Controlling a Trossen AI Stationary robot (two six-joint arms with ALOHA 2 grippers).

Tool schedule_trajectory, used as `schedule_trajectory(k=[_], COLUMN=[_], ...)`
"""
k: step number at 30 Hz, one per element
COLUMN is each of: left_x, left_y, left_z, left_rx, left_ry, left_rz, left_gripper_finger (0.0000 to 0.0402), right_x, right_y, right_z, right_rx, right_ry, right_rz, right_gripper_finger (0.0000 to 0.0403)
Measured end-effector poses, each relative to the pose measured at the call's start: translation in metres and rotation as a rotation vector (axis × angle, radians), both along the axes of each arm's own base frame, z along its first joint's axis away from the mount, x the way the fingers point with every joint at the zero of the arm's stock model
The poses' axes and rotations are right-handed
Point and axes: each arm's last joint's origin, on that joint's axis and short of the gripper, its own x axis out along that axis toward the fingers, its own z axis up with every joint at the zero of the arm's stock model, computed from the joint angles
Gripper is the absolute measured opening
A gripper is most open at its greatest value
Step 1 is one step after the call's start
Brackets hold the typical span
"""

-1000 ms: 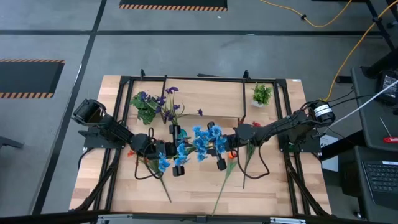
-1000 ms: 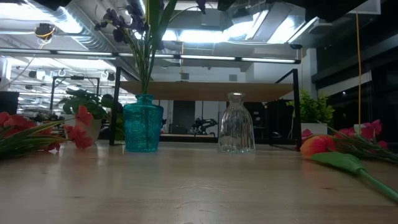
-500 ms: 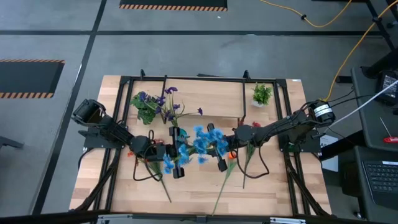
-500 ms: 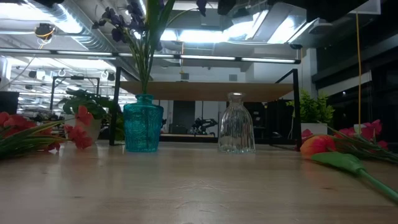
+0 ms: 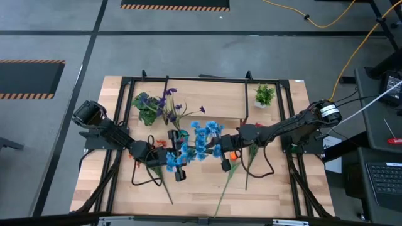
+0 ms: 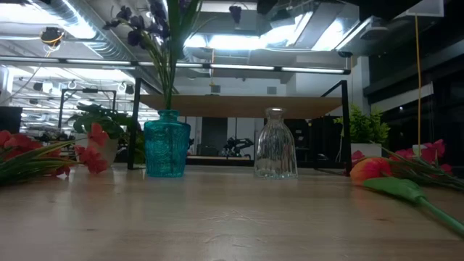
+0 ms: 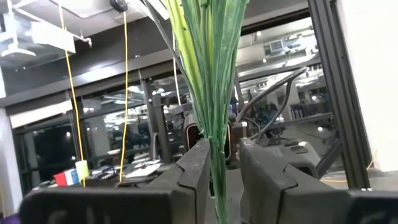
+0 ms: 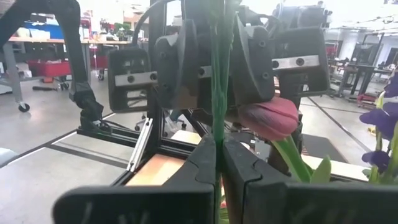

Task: Pick and place flowers into a vace then onto a shelf
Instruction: Put the blue flowers into the transparent blue vase

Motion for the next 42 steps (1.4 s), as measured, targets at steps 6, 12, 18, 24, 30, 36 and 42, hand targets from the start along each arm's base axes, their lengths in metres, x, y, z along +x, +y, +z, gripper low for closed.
schedule_trajectory(k=[6, 12, 18, 24, 30, 36, 42], left_x=[0.002, 0.001, 0.000, -0.005, -0.011, -0.010, -0.007], left_y=[0.001, 0.003, 0.000, -0.007, -0.014, -0.013, -0.008], left_z=[-0.003, -0.003, -0.003, -0.002, -0.001, -0.001, -0.001], left_rx=[-0.067, -0.092, -0.079, -0.052, -0.039, -0.058, -0.070], left_ry=[0.018, 0.030, 0.034, 0.026, 0.038, 0.034, 0.030], left_rz=[-0.003, 0.046, 0.045, 0.041, 0.075, 0.076, 0.086], left_gripper_finger=[0.0108, 0.0120, 0.0114, 0.0110, 0.0109, 0.0110, 0.0107], right_x=[0.000, 0.002, 0.009, 0.010, 0.010, 0.010, 0.010], right_y=[-0.001, 0.000, 0.002, 0.002, 0.002, 0.002, 0.002], right_z=[-0.003, -0.003, 0.007, 0.008, 0.008, 0.008, 0.008], right_rx=[-0.003, 0.002, -0.033, -0.034, -0.030, -0.028, -0.028], right_ry=[0.031, 0.072, 0.123, 0.123, 0.123, 0.124, 0.123], right_rz=[-0.001, 0.026, 0.030, 0.031, 0.031, 0.031, 0.030], right_gripper_finger=[0.0004, 0.0003, 0.0003, 0.0003, 0.0003, 0.0003, 0.0003])
